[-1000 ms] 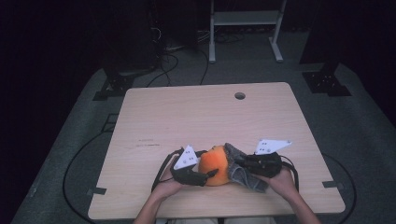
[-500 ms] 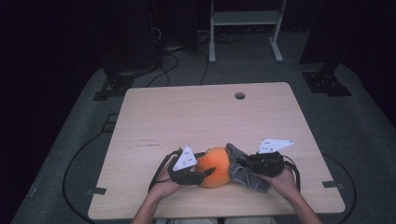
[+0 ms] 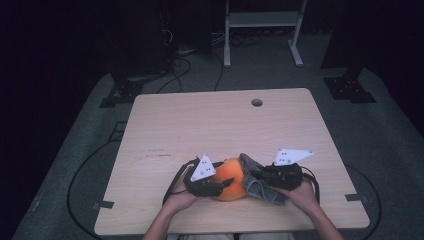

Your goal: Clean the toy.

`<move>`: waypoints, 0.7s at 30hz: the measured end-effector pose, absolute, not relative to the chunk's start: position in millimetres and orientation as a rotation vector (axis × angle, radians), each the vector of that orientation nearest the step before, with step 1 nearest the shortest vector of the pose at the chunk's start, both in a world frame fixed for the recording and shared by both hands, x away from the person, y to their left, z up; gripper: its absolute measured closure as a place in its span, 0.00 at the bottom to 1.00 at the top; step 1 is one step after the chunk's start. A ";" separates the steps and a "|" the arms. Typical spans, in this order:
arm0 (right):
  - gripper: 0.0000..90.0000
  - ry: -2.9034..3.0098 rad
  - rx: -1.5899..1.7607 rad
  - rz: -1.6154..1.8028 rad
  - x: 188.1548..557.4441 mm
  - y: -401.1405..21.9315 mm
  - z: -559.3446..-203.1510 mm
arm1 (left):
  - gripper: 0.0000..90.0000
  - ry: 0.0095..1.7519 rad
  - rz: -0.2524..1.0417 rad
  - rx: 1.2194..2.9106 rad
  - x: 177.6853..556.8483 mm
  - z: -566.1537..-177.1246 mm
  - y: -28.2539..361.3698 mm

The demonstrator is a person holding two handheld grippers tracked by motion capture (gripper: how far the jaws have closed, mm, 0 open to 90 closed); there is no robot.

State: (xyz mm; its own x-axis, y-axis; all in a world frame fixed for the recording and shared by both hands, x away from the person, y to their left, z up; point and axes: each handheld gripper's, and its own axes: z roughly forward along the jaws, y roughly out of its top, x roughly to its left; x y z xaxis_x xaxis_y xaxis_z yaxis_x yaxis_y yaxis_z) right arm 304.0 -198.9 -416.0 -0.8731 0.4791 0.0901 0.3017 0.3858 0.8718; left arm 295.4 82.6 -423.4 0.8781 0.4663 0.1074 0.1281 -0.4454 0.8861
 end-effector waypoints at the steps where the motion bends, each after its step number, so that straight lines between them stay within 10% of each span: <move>1: 0.91 2.455 0.696 1.504 304.0 -196.9 -414.1 | 0.43 0.433 0.423 2.021 295.7 -421.5 81.1; 6: 0.91 2.471 0.679 1.497 301.7 -190.9 -418.6 | 0.19 0.495 0.305 2.021 302.0 -419.7 82.6; 21: 0.91 2.439 0.817 1.530 307.5 -215.5 -425.8 | 0.38 0.403 0.337 2.043 289.7 -429.8 95.3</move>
State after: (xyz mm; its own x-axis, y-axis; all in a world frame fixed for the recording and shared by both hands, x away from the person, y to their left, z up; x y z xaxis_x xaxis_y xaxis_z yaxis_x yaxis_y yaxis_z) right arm 307.5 -215.5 -425.8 -0.8408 0.5182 0.1565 0.3665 0.3323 0.8691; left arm 289.7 95.3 -429.8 0.9060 0.4174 0.0701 0.1431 -0.4581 0.8773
